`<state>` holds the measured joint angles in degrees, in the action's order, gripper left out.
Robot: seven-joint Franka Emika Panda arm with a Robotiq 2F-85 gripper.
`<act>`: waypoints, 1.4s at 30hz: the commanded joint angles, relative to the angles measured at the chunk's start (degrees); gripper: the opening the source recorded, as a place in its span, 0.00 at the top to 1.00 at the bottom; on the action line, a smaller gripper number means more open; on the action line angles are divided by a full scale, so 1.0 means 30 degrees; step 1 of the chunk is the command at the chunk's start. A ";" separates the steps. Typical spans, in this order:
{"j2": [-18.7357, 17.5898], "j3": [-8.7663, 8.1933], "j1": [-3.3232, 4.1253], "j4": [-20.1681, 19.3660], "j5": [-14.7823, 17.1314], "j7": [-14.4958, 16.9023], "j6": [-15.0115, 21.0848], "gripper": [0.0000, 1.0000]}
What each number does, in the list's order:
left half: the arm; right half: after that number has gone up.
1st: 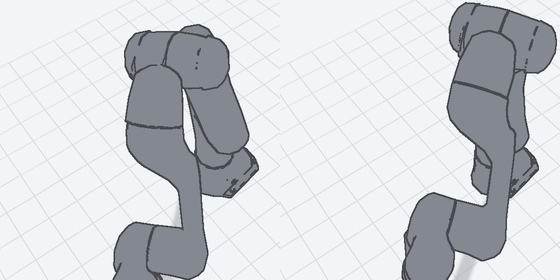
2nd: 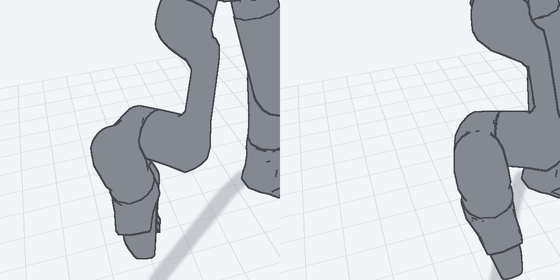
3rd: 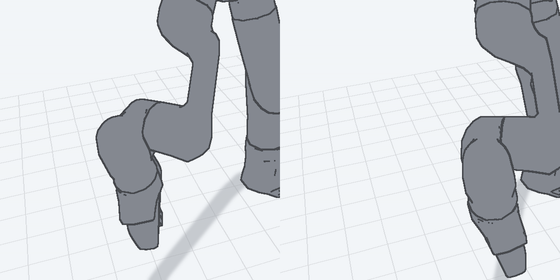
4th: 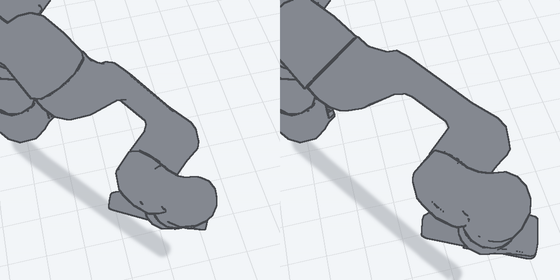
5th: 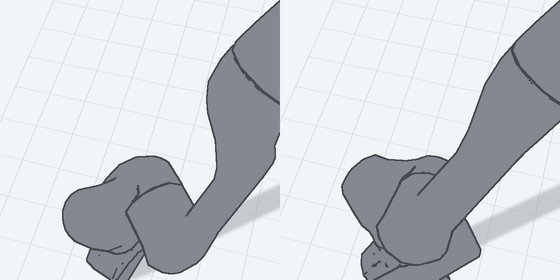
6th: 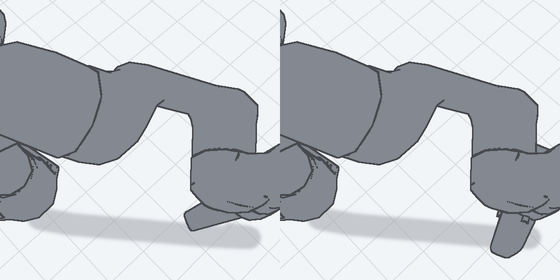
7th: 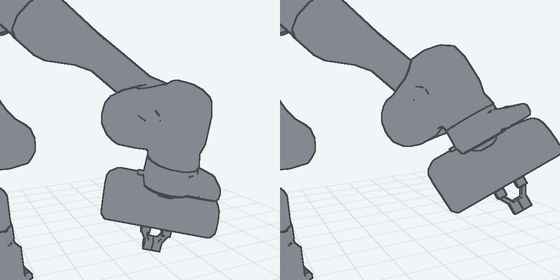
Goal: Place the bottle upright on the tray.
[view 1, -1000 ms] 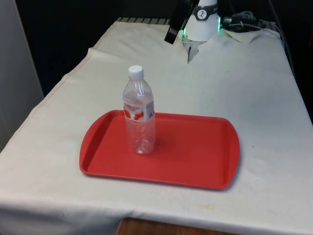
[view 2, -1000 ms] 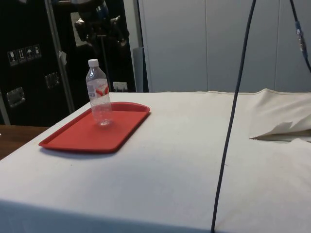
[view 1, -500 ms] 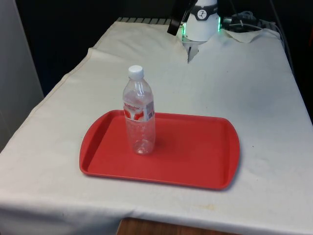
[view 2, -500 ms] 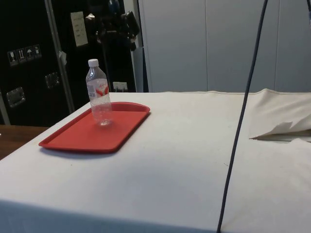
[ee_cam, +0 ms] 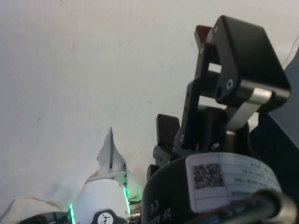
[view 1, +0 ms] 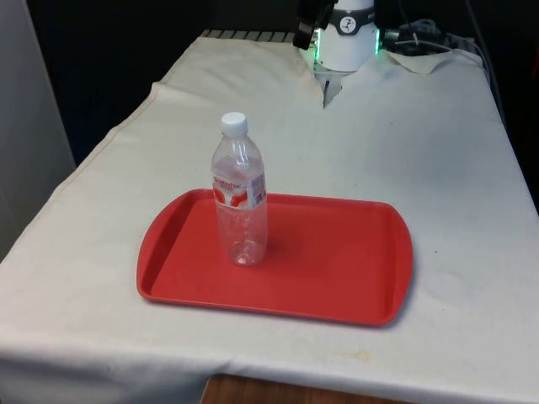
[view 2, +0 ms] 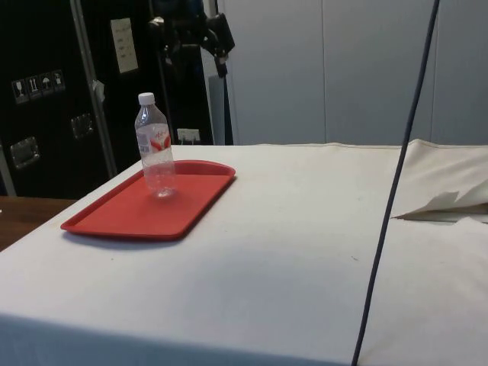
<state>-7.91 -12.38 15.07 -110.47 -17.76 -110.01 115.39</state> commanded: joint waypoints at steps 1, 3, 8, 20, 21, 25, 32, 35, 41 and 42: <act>0.0286 0.0000 -0.0076 -0.0363 0.0344 0.0153 0.0516 0.00; 0.0439 -0.0038 -0.0115 -0.0592 0.0497 0.0248 0.0668 0.00; 0.0668 -0.0153 -0.0306 -0.0917 0.0993 0.0630 0.0974 0.00; 0.0726 -0.0592 -0.0726 -0.1089 0.2464 0.1910 0.1375 0.00; 0.0726 -0.0649 -0.0745 -0.1089 0.2578 0.2024 0.1394 0.00; 0.0707 -0.0783 -0.0821 -0.1108 0.2960 0.2349 0.1490 0.00; 0.0668 -0.1203 -0.1031 -0.1184 0.3992 0.3304 0.1681 0.00; 0.0649 -0.1337 -0.1070 -0.1203 0.4259 0.3571 0.1700 0.00; 0.0554 -0.1795 -0.1031 -0.1089 0.4660 0.4011 0.1394 0.00; 0.0611 -0.1833 -0.1165 -0.1222 0.5176 0.4469 0.1738 0.00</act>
<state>-6.25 -18.16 11.86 -113.85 -3.09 -97.29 119.69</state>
